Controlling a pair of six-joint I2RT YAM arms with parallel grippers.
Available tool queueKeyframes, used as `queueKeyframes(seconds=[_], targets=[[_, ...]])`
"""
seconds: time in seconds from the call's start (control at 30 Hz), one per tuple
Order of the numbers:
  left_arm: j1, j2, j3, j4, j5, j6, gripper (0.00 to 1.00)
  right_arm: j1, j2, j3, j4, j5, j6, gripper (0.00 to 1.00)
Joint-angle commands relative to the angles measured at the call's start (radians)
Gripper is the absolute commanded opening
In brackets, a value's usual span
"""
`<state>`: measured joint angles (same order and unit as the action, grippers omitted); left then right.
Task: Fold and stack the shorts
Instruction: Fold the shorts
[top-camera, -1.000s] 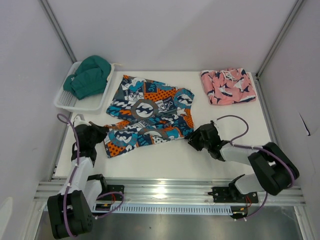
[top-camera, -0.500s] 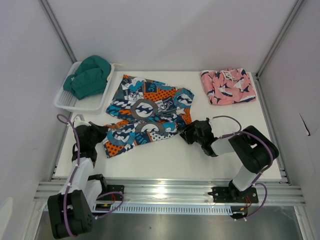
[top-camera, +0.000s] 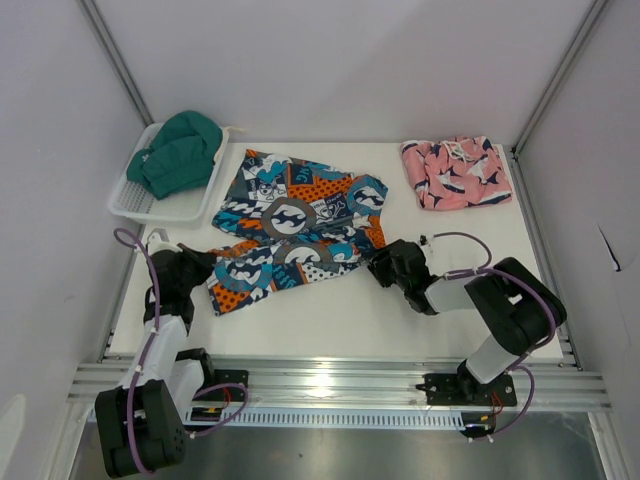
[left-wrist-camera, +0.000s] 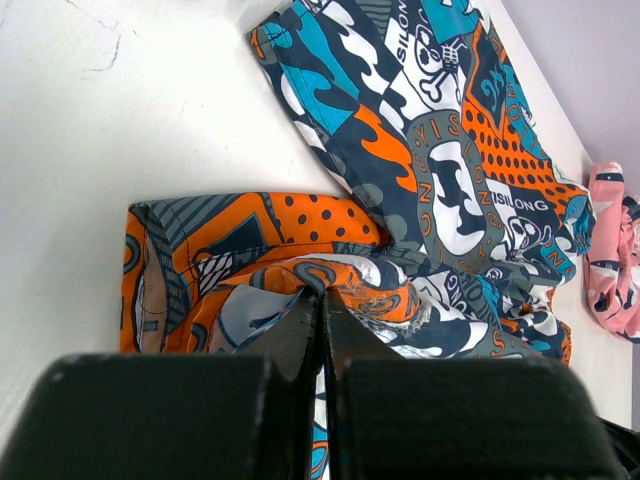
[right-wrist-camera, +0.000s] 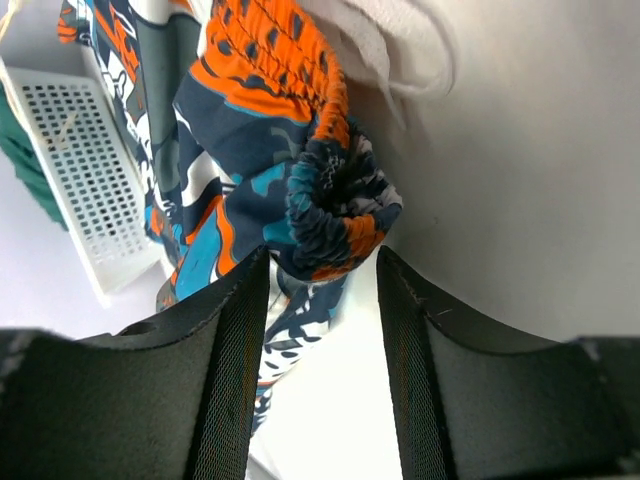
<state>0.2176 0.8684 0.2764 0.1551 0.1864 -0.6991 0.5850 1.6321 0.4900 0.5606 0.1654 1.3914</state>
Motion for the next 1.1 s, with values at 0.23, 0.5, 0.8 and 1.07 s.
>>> queueKeyframes(seconds=[0.23,0.5,0.8,1.07], targets=[[0.011,-0.006,0.003,0.043,0.002,0.013,0.00,-0.039,-0.074,0.015,-0.080,0.118,-0.084,0.43],[0.011,-0.005,0.004,0.041,-0.001,0.016,0.00,-0.054,-0.006,0.009,0.002,0.072,-0.075,0.13],[0.009,-0.078,0.010,-0.032,0.057,0.013,0.00,-0.067,-0.201,0.082,-0.437,0.080,-0.208,0.00],[0.011,-0.327,0.116,-0.469,0.266,-0.042,0.00,-0.096,-0.322,0.254,-0.927,0.106,-0.416,0.00]])
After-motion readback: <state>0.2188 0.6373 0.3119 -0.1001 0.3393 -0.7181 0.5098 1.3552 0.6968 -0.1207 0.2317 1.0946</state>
